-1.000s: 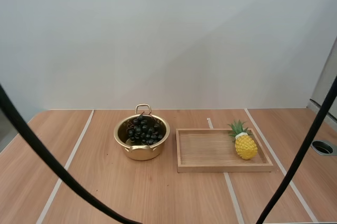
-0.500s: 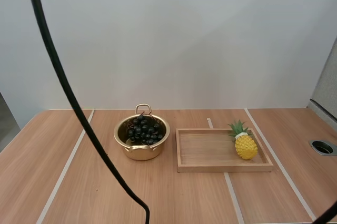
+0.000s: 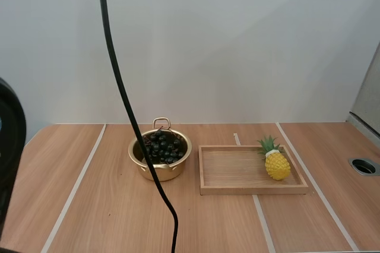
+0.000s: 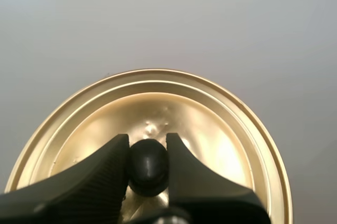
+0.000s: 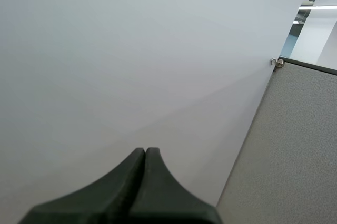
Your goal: Open the pot, put the grape inside, and close it
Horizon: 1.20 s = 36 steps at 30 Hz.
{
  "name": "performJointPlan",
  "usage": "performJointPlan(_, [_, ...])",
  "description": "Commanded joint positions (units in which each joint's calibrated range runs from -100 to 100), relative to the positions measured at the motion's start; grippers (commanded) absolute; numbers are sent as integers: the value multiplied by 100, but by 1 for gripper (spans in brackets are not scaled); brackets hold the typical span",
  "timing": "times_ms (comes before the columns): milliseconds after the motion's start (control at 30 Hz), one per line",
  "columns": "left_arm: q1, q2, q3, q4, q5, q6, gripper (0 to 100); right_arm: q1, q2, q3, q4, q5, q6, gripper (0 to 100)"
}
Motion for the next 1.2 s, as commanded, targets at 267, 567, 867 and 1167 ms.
performJointPlan(267, [4,54,1788,-514,0,9,0,-23,-324,-25,-123,253,22,0])
performJointPlan(567, [4,-79,3518,-1024,0,199,0,-23,-347,-25,-123,447,-87,0])
performJointPlan(867, [4,-698,5775,-1201,-1304,457,0,-23,-347,-25,-123,447,-93,0])
performJointPlan(1167, [4,-787,7452,-1658,-2789,1018,0,-23,-347,-25,-113,447,-92,0])
